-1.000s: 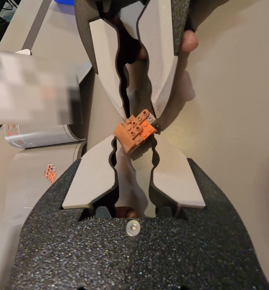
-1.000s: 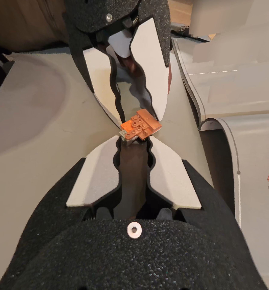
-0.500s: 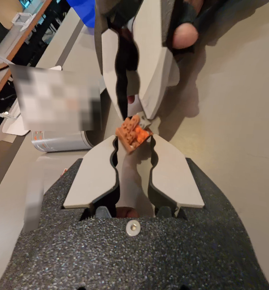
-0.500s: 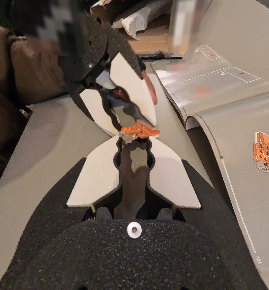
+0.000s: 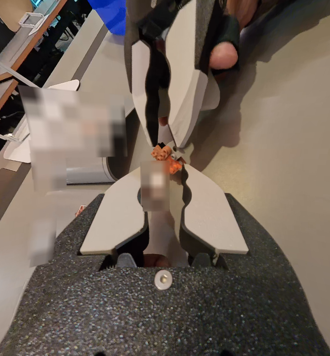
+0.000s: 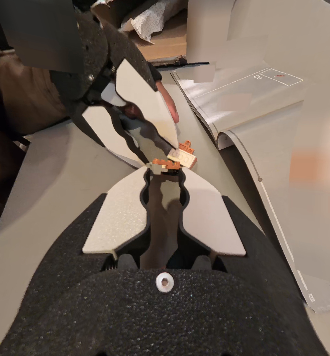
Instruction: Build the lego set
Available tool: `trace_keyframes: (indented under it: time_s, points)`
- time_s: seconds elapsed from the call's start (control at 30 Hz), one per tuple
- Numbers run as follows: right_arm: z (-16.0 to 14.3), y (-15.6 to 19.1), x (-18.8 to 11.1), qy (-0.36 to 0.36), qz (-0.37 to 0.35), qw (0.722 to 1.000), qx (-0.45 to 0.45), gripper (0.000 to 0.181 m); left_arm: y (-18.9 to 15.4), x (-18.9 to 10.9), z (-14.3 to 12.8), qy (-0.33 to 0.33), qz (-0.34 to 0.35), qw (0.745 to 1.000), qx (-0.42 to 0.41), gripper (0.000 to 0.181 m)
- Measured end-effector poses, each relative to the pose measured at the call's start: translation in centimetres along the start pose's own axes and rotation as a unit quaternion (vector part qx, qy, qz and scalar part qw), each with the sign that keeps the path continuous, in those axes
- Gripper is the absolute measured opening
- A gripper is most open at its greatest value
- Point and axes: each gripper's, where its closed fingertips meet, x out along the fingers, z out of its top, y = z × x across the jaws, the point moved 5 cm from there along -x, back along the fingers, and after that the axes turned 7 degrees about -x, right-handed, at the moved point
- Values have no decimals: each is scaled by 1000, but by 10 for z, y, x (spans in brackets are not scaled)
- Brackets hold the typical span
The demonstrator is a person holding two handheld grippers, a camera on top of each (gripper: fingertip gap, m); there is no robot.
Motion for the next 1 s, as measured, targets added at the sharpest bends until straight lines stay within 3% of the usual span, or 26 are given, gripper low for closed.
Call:
trace_keyframes:
  time_s: [0.27,0.47,0.7,1.0]
  points:
    - [-15,10,5,82,-26,994,-63,26,-5,2,-5,31,-14,999,7,34]
    - [-20,15,3,97,-13,992,-80,26,10,-9,-6,23,-29,997,-64,37]
    - [-11,4,4,74,-21,995,-62,28,30,-10,-22,64,-22,979,-194,35]
    - [2,-19,18,69,-25,997,18,29,26,2,-24,100,-28,969,-223,29]
